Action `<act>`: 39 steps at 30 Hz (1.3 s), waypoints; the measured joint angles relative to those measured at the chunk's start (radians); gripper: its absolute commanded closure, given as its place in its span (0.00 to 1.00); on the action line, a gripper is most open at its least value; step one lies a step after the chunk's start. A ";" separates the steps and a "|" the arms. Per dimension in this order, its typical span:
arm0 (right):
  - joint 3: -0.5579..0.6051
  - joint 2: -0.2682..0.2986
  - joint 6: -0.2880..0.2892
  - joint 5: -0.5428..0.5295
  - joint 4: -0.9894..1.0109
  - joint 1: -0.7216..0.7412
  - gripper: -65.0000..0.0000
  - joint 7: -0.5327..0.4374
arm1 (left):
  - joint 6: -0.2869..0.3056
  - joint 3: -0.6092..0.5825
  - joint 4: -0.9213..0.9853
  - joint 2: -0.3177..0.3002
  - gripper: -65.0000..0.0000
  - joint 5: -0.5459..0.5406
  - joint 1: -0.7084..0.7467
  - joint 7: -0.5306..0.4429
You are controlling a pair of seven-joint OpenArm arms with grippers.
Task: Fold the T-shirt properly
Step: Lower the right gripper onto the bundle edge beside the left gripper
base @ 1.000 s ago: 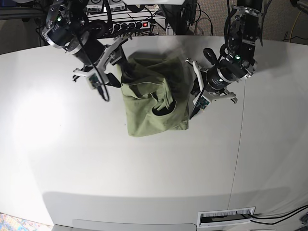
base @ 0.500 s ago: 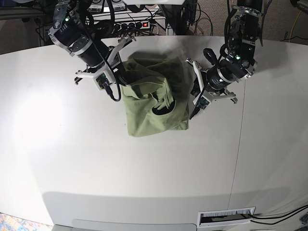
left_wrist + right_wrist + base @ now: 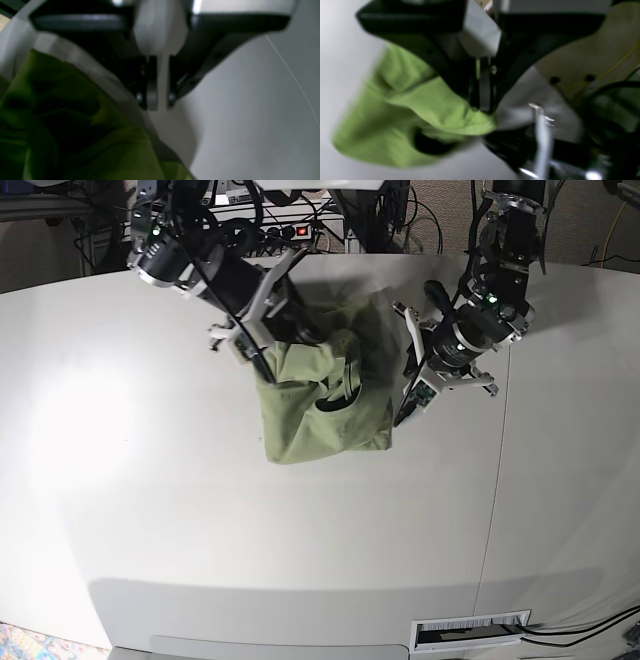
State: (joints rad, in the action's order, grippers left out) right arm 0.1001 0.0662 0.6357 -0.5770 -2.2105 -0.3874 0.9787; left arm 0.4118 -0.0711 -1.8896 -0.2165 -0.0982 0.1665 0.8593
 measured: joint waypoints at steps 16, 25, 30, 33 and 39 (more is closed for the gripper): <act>0.237 -0.008 0.001 0.059 0.078 0.066 1.00 0.016 | -0.049 -0.001 0.000 -0.147 0.88 0.080 0.000 -0.015; 0.237 0.003 0.001 0.097 0.198 0.061 1.00 0.019 | -0.049 -0.002 0.000 -0.157 0.88 0.075 0.000 -0.024; 0.237 0.003 0.000 -0.009 0.196 0.061 0.89 0.045 | -0.049 -0.002 0.000 -0.157 0.88 0.076 0.000 -0.027; 0.237 0.002 0.001 -0.087 0.187 0.061 0.75 0.047 | -0.049 -0.002 0.000 -0.157 0.88 0.075 0.000 -0.028; 0.238 0.000 0.000 -0.079 0.119 0.079 0.75 0.040 | -0.049 -0.002 0.000 -0.158 0.88 0.076 0.000 -0.030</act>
State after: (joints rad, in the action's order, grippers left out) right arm 0.3378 0.0658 0.6361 -0.6556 -2.0911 -0.3080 1.0191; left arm 0.3626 -0.0727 -1.8896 -0.3744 -0.0219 0.1661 0.8291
